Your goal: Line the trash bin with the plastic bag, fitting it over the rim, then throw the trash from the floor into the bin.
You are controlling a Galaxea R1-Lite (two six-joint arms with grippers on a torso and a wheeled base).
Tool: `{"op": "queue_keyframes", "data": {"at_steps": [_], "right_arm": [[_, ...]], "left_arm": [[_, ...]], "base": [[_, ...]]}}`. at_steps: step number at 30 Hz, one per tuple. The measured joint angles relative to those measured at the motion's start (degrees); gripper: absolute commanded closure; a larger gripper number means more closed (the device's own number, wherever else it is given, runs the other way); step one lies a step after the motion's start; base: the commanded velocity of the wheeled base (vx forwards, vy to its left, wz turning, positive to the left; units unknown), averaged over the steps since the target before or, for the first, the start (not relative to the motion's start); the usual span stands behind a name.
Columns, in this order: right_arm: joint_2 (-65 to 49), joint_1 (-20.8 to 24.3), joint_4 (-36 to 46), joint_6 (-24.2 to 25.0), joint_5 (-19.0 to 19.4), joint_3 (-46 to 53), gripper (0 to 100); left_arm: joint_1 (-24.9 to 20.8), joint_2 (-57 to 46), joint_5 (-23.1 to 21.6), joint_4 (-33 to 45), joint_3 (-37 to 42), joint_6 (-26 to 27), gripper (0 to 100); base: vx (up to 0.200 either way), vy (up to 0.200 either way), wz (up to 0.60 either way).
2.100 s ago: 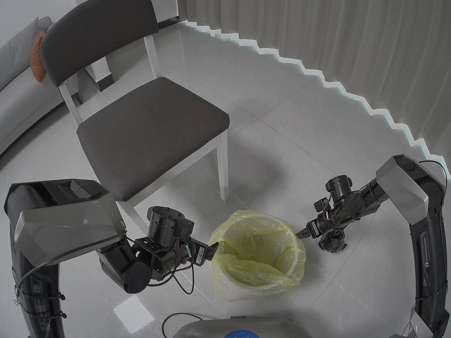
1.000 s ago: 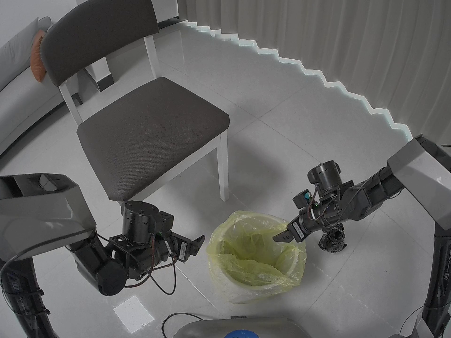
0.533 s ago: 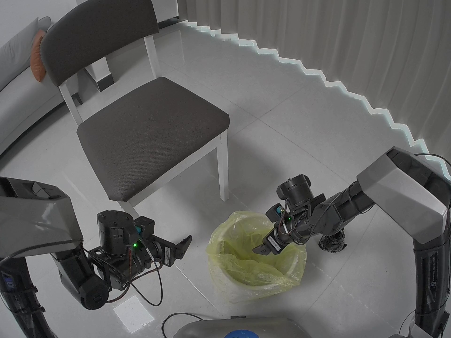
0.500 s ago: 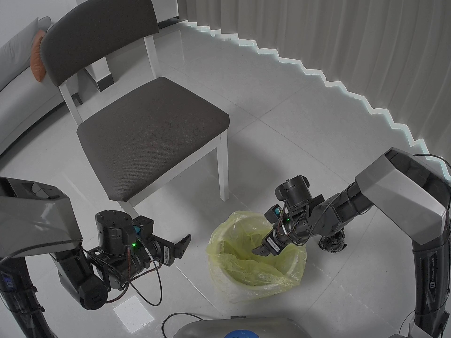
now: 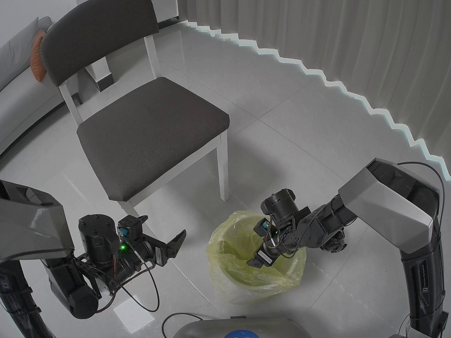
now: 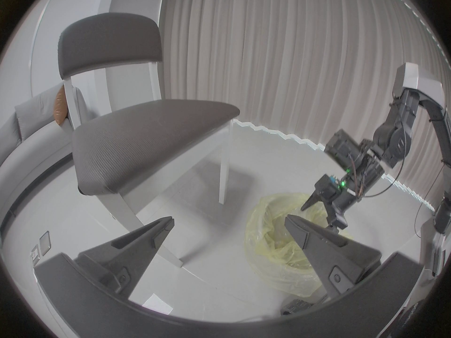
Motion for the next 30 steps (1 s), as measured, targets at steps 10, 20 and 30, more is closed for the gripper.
{"op": "queue_keyframes", "data": {"at_steps": [10, 20, 30], "right_arm": [[1.06, 4.96, 0.24, -0.66, -0.33, 0.98, 0], [-2.5, 11.17, 0.39, -0.15, 0.11, 4.56, 0], [-9.14, 14.06, 4.46, 1.58, 0.44, 4.94, 0]], "left_arm": [[-0.11, -0.04, -0.11, -2.08, 2.51, -1.63, 0], [-0.44, 0.0, -0.11, -2.11, 2.66, -2.36, 0], [-0.63, -0.2, -0.09, -2.08, 3.58, -2.86, 0]], "base": [[0.0, 0.0, 0.0], [0.0, 0.0, 0.0], [0.0, 0.0, 0.0]]}}
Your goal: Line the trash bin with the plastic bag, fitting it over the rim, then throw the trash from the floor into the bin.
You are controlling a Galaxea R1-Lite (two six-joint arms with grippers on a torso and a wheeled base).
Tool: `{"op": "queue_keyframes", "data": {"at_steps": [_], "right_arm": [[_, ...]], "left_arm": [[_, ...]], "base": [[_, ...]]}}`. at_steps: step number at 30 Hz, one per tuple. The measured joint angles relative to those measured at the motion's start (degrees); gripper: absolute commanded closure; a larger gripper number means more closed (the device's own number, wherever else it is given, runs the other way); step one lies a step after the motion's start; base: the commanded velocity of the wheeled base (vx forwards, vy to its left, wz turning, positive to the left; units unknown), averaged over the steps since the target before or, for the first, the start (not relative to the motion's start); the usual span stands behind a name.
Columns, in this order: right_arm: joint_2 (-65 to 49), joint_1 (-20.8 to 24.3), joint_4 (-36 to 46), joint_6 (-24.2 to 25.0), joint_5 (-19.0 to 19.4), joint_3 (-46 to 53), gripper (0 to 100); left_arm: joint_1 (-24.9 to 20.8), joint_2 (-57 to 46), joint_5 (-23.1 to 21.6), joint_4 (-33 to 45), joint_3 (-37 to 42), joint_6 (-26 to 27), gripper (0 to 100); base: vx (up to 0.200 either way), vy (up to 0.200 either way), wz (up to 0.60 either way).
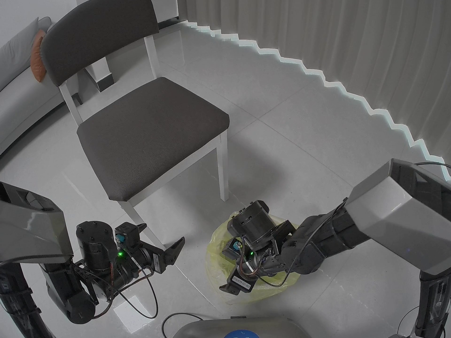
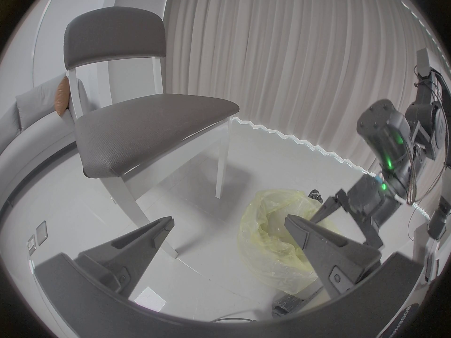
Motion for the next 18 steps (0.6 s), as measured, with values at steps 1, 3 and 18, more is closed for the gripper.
{"op": "queue_keyframes", "data": {"at_steps": [1, 3, 18], "right_arm": [[-0.28, -0.26, 0.02, 0.0, -0.04, -0.3, 0], [-0.41, -1.3, 0.02, -0.15, -0.09, -1.23, 0], [10.06, -13.53, -0.06, -5.49, -0.55, -14.06, 0]], "left_arm": [[0.0, 0.0, 0.02, 0.02, 0.04, -0.2, 0], [-0.06, -0.06, 0.04, -0.02, 0.15, -0.44, 0], [-0.24, -0.94, 0.06, 0.02, 0.91, -0.82, 0]], "base": [[0.0, 0.0, 0.0], [0.0, 0.0, 0.0], [0.0, 0.0, 0.0]]}}
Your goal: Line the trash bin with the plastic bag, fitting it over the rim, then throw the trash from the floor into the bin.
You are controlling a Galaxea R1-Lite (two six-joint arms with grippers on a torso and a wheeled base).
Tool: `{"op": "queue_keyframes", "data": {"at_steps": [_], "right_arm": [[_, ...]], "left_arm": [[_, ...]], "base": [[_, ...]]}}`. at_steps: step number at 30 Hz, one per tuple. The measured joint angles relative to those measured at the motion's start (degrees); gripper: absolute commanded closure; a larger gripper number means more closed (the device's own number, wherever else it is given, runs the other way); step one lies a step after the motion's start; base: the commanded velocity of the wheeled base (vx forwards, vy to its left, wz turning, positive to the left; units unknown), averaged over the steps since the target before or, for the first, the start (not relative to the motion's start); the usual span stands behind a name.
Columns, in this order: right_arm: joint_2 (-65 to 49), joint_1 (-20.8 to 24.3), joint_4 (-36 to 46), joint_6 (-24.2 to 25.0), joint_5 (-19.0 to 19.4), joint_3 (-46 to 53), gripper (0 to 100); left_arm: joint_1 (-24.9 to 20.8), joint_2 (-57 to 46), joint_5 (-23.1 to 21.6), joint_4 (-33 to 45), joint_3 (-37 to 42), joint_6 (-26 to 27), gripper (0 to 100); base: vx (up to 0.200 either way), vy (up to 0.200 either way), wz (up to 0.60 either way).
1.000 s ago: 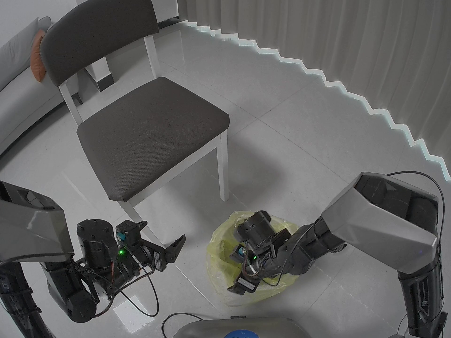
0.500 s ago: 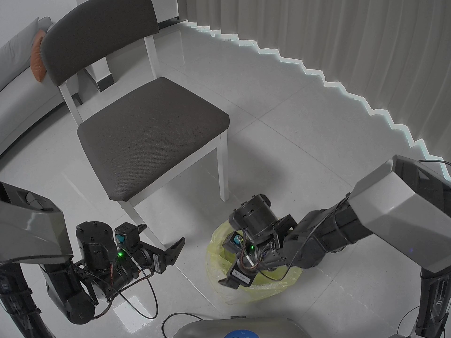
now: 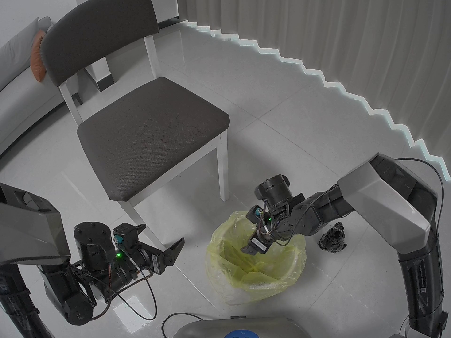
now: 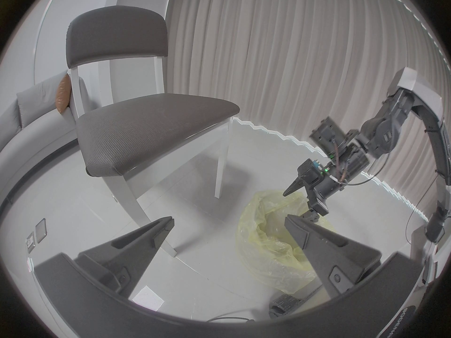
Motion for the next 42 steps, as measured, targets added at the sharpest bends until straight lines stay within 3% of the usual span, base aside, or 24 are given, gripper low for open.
{"op": "queue_keyframes", "data": {"at_steps": [8, 15, 22, 42], "right_arm": [[3.23, -3.54, -0.35, -3.9, 0.13, 0.69, 0], [3.78, -3.56, -1.99, -8.7, 0.63, 5.84, 0], [3.3, -1.55, -5.28, -11.28, 0.82, 11.39, 0], [-4.22, 6.8, -5.17, -10.75, 3.12, 17.66, 0]], "left_arm": [[0.02, 0.13, 0.02, 0.0, 0.11, -0.09, 0], [0.0, 0.22, 0.11, -0.02, 0.39, -0.13, 0], [-0.09, 0.2, 0.09, -0.02, 1.07, -1.01, 0], [-0.09, -0.02, 0.0, -0.02, 2.69, -2.61, 0]], "base": [[0.0, 0.0, 0.0], [0.0, 0.0, 0.0], [0.0, 0.0, 0.0], [0.0, 0.0, 0.0]]}}
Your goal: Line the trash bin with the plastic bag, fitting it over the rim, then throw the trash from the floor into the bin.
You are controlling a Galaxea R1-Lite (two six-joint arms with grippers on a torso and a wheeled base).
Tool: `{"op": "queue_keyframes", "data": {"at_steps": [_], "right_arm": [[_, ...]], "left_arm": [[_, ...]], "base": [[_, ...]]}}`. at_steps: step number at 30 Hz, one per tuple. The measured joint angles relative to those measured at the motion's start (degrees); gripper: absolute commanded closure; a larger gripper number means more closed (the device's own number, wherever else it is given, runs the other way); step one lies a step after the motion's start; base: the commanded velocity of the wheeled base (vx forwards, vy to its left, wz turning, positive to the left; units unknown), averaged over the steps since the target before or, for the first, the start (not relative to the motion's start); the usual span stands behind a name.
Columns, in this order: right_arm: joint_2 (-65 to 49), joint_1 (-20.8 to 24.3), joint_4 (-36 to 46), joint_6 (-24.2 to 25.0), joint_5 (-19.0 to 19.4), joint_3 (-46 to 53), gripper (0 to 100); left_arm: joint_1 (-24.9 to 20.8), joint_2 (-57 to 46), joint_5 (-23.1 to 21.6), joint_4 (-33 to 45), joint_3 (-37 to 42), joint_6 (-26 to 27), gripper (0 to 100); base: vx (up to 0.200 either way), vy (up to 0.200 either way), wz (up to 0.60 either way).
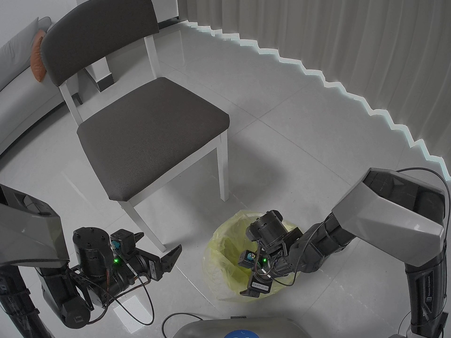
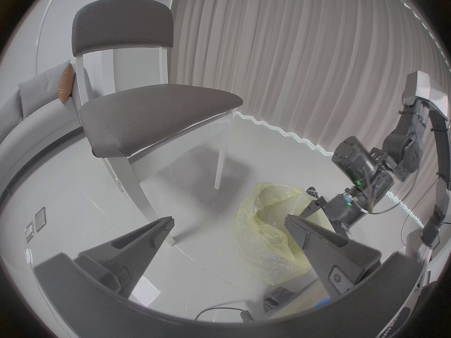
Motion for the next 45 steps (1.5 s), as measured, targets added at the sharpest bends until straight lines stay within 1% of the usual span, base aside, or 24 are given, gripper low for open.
{"op": "queue_keyframes", "data": {"at_steps": [5, 9, 14, 19, 30, 36, 43, 44, 45], "right_arm": [[-2.15, 1.51, 0.33, 0.41, 1.12, 0.65, 0], [-3.47, 2.65, 0.5, 2.33, 2.0, 0.43, 0], [-4.07, 3.15, 0.6, 4.52, 2.05, -0.93, 0], [-3.69, 4.16, 0.66, 5.06, 1.45, -1.79, 0], [1.22, 3.67, 1.27, 5.28, 0.99, -5.17, 0], [2.9, 3.3, 7.56, 6.4, 0.71, -8.46, 0], [4.35, 3.58, 8.17, 6.7, 0.35, -10.67, 0], [4.5, 3.64, 8.2, 6.7, 0.33, -10.85, 100], [4.66, 3.75, 8.28, 6.7, 0.3, -11.02, 100]], "left_arm": [[0.0, -0.15, 0.02, 0.0, 0.17, -0.18, 0], [0.0, -0.34, 0.02, 0.0, 0.52, -0.98, 0], [-0.39, -0.83, 0.11, 0.0, 1.94, -1.66, 0], [-0.61, -1.39, 0.2, -0.02, 2.55, -2.05, 0], [-0.74, -2.68, 0.29, 0.0, 3.07, -2.05, 0], [-0.48, -2.82, 0.22, 0.0, 3.21, -2.07, 0], [-0.26, -2.76, 0.11, 0.0, 3.18, -2.13, 0], [-0.23, -2.73, 0.11, 0.0, 3.18, -2.13, 0], [-0.2, -2.73, 0.09, 0.02, 3.18, -2.18, 0]], "base": [[0.0, 0.0, 0.0], [0.0, 0.0, 0.0], [0.0, 0.0, 0.0], [0.0, 0.0, 0.0], [0.0, 0.0, 0.0], [0.0, 0.0, 0.0], [0.0, 0.0, 0.0], [0.0, 0.0, 0.0], [0.0, 0.0, 0.0]]}}
